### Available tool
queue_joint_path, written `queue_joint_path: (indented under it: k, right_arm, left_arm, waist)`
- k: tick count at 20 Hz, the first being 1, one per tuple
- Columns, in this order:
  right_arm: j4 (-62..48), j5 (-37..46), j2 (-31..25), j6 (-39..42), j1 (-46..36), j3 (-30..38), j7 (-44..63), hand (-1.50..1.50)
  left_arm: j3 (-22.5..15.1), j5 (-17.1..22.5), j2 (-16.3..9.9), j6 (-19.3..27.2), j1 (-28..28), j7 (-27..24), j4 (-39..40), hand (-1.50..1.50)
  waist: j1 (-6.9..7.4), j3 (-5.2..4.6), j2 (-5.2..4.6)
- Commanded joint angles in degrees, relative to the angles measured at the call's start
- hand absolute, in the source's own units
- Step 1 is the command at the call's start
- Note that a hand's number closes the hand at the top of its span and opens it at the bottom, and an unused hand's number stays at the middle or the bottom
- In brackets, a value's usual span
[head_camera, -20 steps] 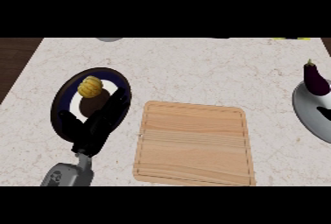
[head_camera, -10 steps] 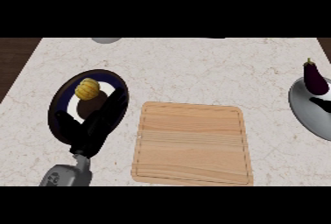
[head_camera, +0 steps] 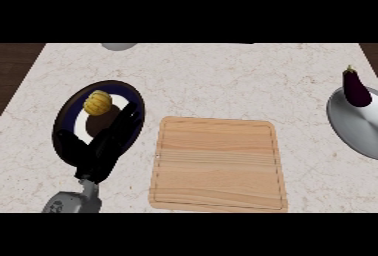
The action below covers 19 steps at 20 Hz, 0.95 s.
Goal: Pick the eggplant from the cutting board and place it in the pan
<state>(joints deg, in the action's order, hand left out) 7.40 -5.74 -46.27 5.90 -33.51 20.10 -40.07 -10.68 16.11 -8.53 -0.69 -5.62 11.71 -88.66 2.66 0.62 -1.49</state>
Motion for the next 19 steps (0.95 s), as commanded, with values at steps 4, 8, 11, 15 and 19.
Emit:
queue_joint_path:
  k: [4,8,11,15,19]
  right_arm:
    - [-0.82,-0.44,-3.10,15.52,6.09,0.48,-5.95,-1.50]
    - [-1.23,-0.97,-6.53,21.11,9.37,1.28,-8.37,-1.50]
    - [-0.09,-0.54,-7.20,23.23,10.10,0.91,-9.05,-1.50]
    - [1.20,0.82,-4.97,21.46,12.42,-0.23,-11.65,-1.50]
    - [1.76,0.50,-6.32,23.75,13.67,0.20,-12.16,-1.50]
  left_arm:
    - [2.61,1.49,-1.26,-1.16,-0.49,-0.14,1.09,0.00]
    - [0.00,-0.84,0.22,-0.06,2.68,-1.71,0.09,0.00]
    - [0.42,-0.56,1.08,0.60,-1.18,0.11,1.15,0.00]
    - [0.41,-0.53,0.56,-0.87,1.03,-1.47,2.20,0.00]
    - [-0.40,-1.10,1.41,0.72,0.81,0.34,-0.65,0.00]
  waist:
    - [-0.74,-0.04,0.18]
    - [-0.78,0.04,0.39]
    - [-1.38,-0.05,0.51]
    - [-1.10,-0.08,0.59]
    - [-1.28,-0.10,0.86]
